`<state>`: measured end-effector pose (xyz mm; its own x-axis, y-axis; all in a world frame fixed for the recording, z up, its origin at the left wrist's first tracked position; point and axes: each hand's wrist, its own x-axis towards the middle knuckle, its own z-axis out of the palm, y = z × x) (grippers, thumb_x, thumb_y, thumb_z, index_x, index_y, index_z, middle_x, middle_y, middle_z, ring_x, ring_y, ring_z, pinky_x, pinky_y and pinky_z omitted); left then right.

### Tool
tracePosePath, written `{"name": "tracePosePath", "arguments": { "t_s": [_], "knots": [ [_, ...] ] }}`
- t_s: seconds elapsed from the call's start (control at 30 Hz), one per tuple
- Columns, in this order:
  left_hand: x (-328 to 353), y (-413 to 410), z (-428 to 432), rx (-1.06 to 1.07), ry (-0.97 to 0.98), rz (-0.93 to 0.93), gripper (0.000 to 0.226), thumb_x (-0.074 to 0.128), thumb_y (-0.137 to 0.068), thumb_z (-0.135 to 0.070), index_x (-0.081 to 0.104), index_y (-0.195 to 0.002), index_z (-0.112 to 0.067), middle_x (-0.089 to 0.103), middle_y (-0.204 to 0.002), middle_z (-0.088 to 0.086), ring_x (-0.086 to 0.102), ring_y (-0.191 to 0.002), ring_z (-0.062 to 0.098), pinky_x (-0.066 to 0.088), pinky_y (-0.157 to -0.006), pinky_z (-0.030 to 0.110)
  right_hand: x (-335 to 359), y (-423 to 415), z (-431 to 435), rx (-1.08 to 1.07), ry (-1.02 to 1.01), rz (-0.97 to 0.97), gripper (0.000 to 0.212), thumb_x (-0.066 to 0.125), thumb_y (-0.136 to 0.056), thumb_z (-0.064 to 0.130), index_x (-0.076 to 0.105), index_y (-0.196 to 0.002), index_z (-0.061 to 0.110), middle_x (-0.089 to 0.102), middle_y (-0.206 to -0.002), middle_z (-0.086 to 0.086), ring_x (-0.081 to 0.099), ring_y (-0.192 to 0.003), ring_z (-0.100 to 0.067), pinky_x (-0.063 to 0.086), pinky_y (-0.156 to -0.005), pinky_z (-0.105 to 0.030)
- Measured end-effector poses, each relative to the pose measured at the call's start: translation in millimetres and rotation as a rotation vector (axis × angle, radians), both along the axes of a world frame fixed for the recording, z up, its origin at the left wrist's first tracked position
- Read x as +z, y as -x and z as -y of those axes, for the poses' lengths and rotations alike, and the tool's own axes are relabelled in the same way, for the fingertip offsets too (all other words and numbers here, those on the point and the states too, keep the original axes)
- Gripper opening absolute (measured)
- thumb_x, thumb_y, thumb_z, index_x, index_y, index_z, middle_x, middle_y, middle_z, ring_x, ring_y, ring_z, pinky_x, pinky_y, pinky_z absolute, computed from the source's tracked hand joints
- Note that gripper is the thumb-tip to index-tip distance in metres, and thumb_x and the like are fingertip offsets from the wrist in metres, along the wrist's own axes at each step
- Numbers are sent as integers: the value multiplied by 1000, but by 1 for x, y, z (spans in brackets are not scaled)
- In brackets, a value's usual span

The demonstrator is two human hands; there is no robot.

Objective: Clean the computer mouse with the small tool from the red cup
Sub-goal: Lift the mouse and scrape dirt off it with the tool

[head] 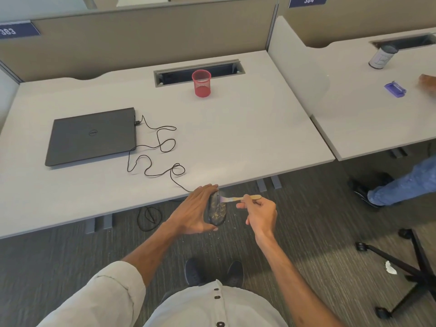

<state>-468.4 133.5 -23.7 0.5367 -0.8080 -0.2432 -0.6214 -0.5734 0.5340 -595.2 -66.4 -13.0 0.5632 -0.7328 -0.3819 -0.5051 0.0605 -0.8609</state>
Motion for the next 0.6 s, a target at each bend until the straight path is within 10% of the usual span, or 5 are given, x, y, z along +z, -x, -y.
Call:
{"name": "tracePosePath", "arguments": {
  "t_s": [0.6],
  "knots": [
    [0, -3, 3, 33, -21, -11, 131, 90, -76, -69, 18, -172, -18, 24, -180, 2, 26, -167, 21, 25, -139, 49, -12, 7, 1, -25, -49, 40, 16, 75, -105, 31, 81, -90, 29, 85, -77, 10, 56, -43, -11, 52, -47, -32]
  ]
}}
